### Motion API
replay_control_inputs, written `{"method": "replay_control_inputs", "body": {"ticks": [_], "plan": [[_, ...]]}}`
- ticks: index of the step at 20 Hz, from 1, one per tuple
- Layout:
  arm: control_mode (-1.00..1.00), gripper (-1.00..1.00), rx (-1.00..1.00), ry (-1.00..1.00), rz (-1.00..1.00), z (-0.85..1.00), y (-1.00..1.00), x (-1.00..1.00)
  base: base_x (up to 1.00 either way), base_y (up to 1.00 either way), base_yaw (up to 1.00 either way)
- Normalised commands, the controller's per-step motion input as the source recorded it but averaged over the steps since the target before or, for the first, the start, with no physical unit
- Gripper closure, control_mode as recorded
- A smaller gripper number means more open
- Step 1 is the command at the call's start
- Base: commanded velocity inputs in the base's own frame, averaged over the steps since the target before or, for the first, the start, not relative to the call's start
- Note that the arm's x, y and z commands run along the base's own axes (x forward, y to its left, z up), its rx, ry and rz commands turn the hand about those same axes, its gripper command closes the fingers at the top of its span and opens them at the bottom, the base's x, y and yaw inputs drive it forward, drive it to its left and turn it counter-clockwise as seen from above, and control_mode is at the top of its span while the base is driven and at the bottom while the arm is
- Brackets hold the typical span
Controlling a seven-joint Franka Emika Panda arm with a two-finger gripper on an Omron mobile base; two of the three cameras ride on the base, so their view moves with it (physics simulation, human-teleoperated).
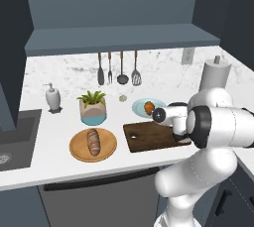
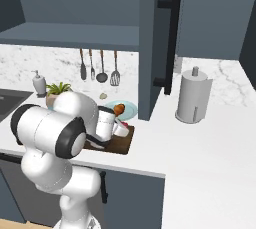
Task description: From the different types of pastries on the counter, select a croissant and place it on the cutting board. Then retrieve a jar of jam from the cabinet and place it alongside the croissant on the cutting board.
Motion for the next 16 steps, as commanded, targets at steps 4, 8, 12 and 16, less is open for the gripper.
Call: {"method": "replay_control_inputs", "body": {"ticks": [4, 8, 12, 16], "plan": [[-1.00, -1.00, 0.00, 0.01, -0.07, -0.04, 0.38, -0.06, 0.00, 0.00, 0.00], [-1.00, -1.00, 0.00, -0.06, -0.06, 0.00, 0.56, -0.20, 0.00, 0.00, 0.00], [-1.00, -1.00, 0.00, -0.09, -0.07, 0.07, 0.43, -0.49, 0.00, 0.00, 0.00], [-1.00, -1.00, -0.12, -0.11, -0.16, 0.17, -0.03, -0.05, 0.00, 0.00, 0.00]]}}
